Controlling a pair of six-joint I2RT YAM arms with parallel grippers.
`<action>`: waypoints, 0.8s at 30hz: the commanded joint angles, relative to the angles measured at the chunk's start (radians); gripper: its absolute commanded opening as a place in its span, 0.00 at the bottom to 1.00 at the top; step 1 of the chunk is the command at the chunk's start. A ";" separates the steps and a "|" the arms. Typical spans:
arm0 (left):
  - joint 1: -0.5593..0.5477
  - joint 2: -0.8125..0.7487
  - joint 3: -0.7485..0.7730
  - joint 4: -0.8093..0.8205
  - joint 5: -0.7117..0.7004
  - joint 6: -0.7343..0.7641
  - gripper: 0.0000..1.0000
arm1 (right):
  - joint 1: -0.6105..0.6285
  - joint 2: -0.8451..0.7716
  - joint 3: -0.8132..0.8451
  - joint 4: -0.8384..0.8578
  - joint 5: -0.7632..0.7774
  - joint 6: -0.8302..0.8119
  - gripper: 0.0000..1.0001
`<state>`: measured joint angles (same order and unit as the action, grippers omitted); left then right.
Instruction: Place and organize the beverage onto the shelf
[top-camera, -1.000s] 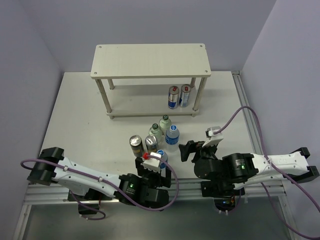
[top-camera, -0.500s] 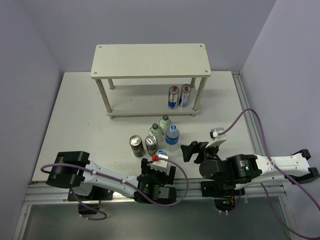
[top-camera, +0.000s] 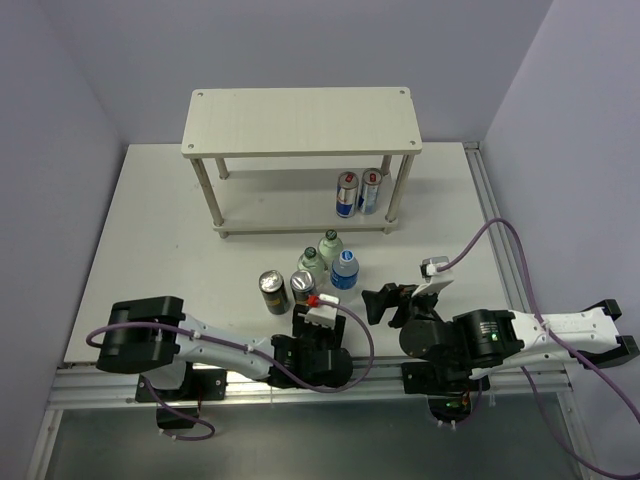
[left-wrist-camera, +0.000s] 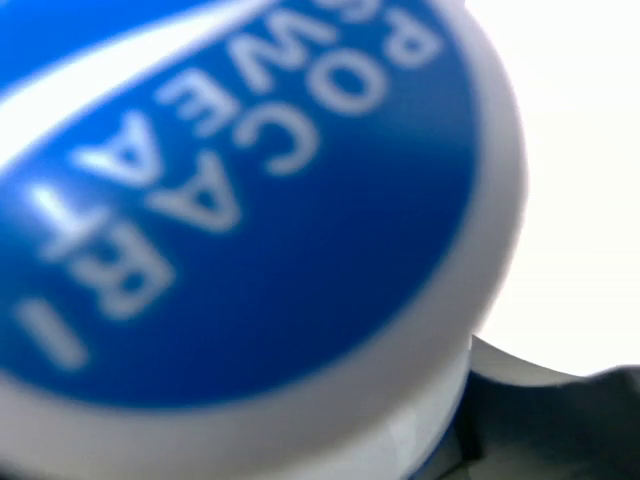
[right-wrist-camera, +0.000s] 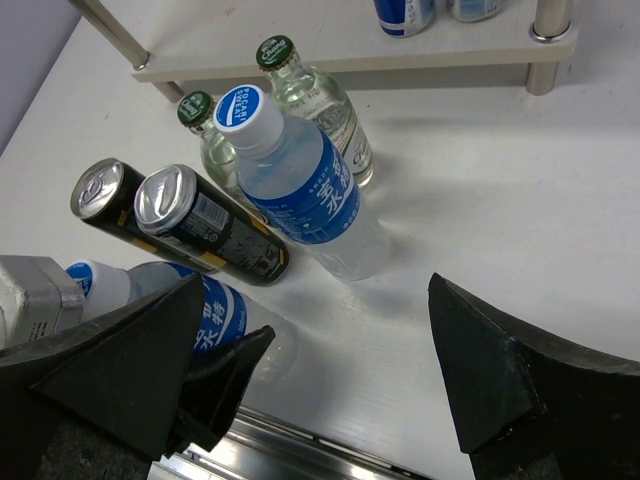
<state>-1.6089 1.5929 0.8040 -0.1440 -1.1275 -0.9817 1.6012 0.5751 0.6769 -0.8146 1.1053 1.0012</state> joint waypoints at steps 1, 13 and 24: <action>0.012 0.001 0.011 0.112 0.002 0.086 0.56 | 0.008 -0.014 -0.014 0.025 0.022 0.005 1.00; -0.100 -0.025 0.306 -0.322 -0.061 0.005 0.00 | 0.008 -0.032 -0.027 0.026 0.031 0.013 1.00; -0.155 -0.318 0.558 -0.518 -0.158 0.317 0.00 | 0.009 -0.020 -0.033 0.042 0.034 0.004 1.00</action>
<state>-1.7721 1.4460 1.3029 -0.6857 -1.1065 -0.8341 1.6012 0.5526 0.6594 -0.8062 1.1069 1.0008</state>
